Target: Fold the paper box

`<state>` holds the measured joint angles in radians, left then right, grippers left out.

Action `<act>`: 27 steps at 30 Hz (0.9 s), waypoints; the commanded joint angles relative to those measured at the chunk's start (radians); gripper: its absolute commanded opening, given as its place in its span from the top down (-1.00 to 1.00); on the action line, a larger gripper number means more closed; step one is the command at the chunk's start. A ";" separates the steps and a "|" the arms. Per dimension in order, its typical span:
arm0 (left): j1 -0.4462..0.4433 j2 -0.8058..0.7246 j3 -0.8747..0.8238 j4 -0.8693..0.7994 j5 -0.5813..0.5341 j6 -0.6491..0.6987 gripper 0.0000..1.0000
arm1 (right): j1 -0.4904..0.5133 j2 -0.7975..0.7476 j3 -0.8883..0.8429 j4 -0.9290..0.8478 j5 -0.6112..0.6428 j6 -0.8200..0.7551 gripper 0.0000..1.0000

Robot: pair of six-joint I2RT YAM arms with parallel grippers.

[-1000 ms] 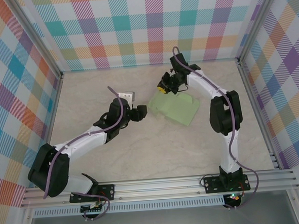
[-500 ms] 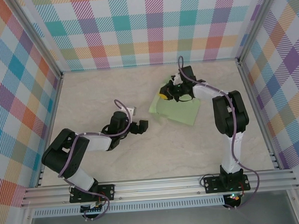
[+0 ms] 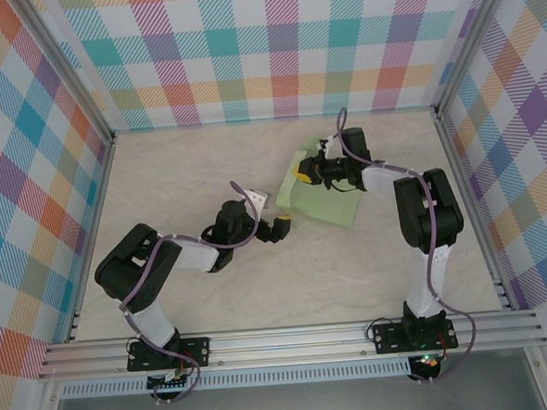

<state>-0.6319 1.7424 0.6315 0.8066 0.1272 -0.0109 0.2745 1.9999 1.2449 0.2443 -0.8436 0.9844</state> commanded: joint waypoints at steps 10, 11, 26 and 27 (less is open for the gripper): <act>-0.032 0.091 0.079 0.101 -0.096 0.055 -0.65 | -0.019 -0.037 -0.116 0.246 -0.035 0.069 0.88; -0.032 0.091 0.089 0.085 -0.093 0.056 -0.51 | -0.019 -0.036 -0.121 0.249 -0.034 0.071 0.89; -0.035 0.093 0.123 0.002 0.070 0.021 -0.32 | -0.021 -0.066 -0.158 0.228 -0.006 0.032 0.94; -0.035 0.096 0.121 0.006 0.070 0.015 -0.30 | -0.021 -0.067 -0.162 0.235 -0.004 0.035 0.95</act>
<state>-0.6586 1.8420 0.7555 0.8139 0.1711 0.0185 0.2604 1.9690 1.1019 0.4530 -0.8490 1.0416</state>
